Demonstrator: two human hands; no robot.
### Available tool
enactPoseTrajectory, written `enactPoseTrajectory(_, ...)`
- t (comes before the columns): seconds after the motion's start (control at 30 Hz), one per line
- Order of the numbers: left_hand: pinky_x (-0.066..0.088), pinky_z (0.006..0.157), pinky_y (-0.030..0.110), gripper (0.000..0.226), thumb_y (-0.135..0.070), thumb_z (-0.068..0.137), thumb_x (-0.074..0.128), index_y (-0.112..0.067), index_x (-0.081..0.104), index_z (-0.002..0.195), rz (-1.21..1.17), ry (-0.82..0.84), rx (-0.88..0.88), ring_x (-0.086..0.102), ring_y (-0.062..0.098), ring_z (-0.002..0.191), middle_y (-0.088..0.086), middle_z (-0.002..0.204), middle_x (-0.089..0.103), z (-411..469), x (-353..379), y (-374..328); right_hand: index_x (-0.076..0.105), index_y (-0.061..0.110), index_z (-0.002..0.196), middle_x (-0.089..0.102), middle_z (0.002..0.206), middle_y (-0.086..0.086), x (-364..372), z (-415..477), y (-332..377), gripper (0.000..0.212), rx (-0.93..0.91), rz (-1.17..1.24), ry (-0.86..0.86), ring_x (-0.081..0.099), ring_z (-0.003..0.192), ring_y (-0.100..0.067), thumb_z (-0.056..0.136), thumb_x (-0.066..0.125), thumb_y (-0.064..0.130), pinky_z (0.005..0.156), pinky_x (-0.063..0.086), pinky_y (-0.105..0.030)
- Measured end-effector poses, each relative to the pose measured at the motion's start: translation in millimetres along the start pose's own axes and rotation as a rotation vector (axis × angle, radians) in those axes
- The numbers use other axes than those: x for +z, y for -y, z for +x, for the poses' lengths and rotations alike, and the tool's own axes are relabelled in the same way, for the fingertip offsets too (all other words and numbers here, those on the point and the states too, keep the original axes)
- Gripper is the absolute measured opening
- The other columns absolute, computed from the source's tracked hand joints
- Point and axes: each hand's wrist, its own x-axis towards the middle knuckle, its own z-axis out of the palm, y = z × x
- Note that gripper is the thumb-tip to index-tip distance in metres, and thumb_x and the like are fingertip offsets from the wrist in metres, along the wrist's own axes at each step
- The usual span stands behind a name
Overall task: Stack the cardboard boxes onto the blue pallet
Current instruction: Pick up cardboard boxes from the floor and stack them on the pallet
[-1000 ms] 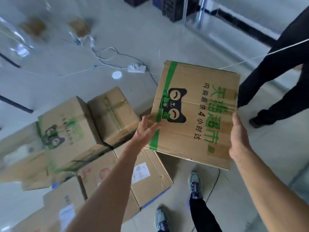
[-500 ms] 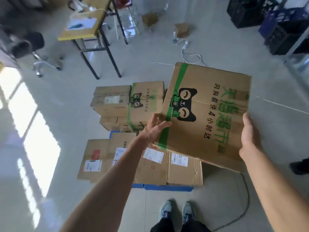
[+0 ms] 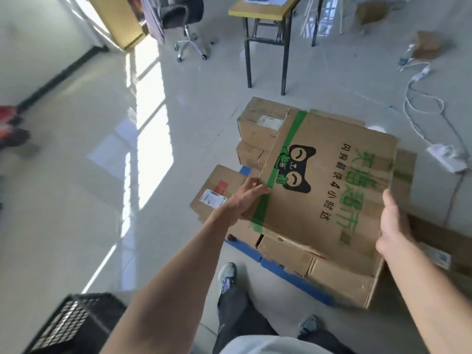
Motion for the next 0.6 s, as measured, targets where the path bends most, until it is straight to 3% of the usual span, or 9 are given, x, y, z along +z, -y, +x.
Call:
enactPoseTrajectory(0.1, 0.047, 0.105, 0.059, 0.048, -0.044, 0.1, 0.055, -0.034, 0.043, 0.145, -0.019, -0.014, -0.081, 0.058, 0.043, 0.126, 0.023, 0.141, 0.054, 13, -56, 23, 0.051, 0.034, 0.149, 0.056, 0.151, -0.001, 59, -4, -13, 0.079, 0.038, 0.017, 0.001, 0.057, 0.132, -0.029, 0.084, 0.055, 0.079, 0.114, 0.044, -0.054)
enactPoseTrajectory(0.17, 0.043, 0.107, 0.064, 0.048, -0.047, 0.1, 0.052, -0.031, 0.048, 0.144, -0.029, -0.004, -0.128, 0.055, 0.047, 0.129, 0.024, 0.143, 0.054, 23, -95, 33, 0.044, 0.035, 0.154, 0.05, 0.157, 0.0, 103, -9, -25, 0.076, 0.037, 0.015, 0.0, 0.052, 0.139, -0.028, 0.09, 0.054, 0.075, 0.119, 0.038, -0.053)
enactPoseTrajectory(0.3, 0.044, 0.106, 0.069, 0.065, -0.062, 0.091, 0.044, -0.024, 0.054, 0.143, 0.0, 0.04, -0.182, 0.058, 0.04, 0.128, 0.017, 0.142, 0.06, 44, -171, 44, 0.038, 0.038, 0.157, 0.044, 0.161, 0.002, 181, -4, -48, 0.084, 0.11, -0.014, 0.008, 0.047, 0.142, -0.027, 0.086, 0.05, 0.081, 0.121, 0.033, -0.052)
enactPoseTrajectory(0.37, 0.043, 0.107, 0.068, 0.06, -0.058, 0.099, 0.038, -0.021, 0.055, 0.143, 0.006, 0.042, -0.209, 0.057, 0.039, 0.13, 0.015, 0.144, 0.06, 61, -205, 51, 0.049, 0.038, 0.147, 0.058, 0.142, 0.01, 213, 1, -59, 0.08, 0.155, 0.013, -0.011, 0.06, 0.125, -0.022, 0.08, 0.056, 0.082, 0.11, 0.045, -0.052)
enactPoseTrajectory(0.43, 0.043, 0.107, 0.068, 0.056, -0.053, 0.103, 0.034, -0.022, 0.055, 0.144, -0.007, 0.038, -0.229, 0.056, 0.038, 0.131, 0.01, 0.145, 0.059, 81, -234, 59, 0.06, 0.038, 0.116, 0.075, 0.099, 0.016, 242, 11, -68, 0.053, 0.131, 0.028, -0.058, 0.075, 0.088, -0.015, 0.08, 0.063, 0.077, 0.076, 0.063, -0.043)
enactPoseTrajectory(0.47, 0.043, 0.106, 0.068, 0.055, -0.052, 0.103, 0.034, -0.024, 0.054, 0.145, -0.012, 0.042, -0.23, 0.056, 0.037, 0.13, 0.008, 0.146, 0.057, 91, -247, 63, 0.059, 0.04, 0.102, 0.077, 0.081, 0.013, 256, 18, -73, 0.042, 0.124, 0.03, -0.064, 0.077, 0.073, -0.014, 0.081, 0.064, 0.076, 0.063, 0.063, -0.041)
enactPoseTrajectory(0.5, 0.043, 0.106, 0.069, 0.054, -0.052, 0.103, 0.033, -0.025, 0.053, 0.145, -0.011, 0.048, -0.231, 0.055, 0.036, 0.13, 0.007, 0.147, 0.056, 102, -258, 68, 0.06, 0.04, 0.099, 0.078, 0.077, 0.01, 268, 25, -77, 0.042, 0.137, 0.028, -0.044, 0.077, 0.073, -0.017, 0.08, 0.064, 0.077, 0.062, 0.064, -0.044)
enactPoseTrajectory(0.6, 0.041, 0.107, 0.066, 0.051, -0.053, 0.103, 0.031, -0.029, 0.052, 0.143, -0.019, 0.041, -0.245, 0.054, 0.032, 0.125, 0.005, 0.149, 0.053, 134, -286, 82, 0.067, 0.043, 0.115, 0.079, 0.106, 0.003, 301, 47, -90, 0.054, 0.209, 0.01, 0.021, 0.074, 0.101, -0.028, 0.077, 0.062, 0.081, 0.091, 0.057, -0.061)
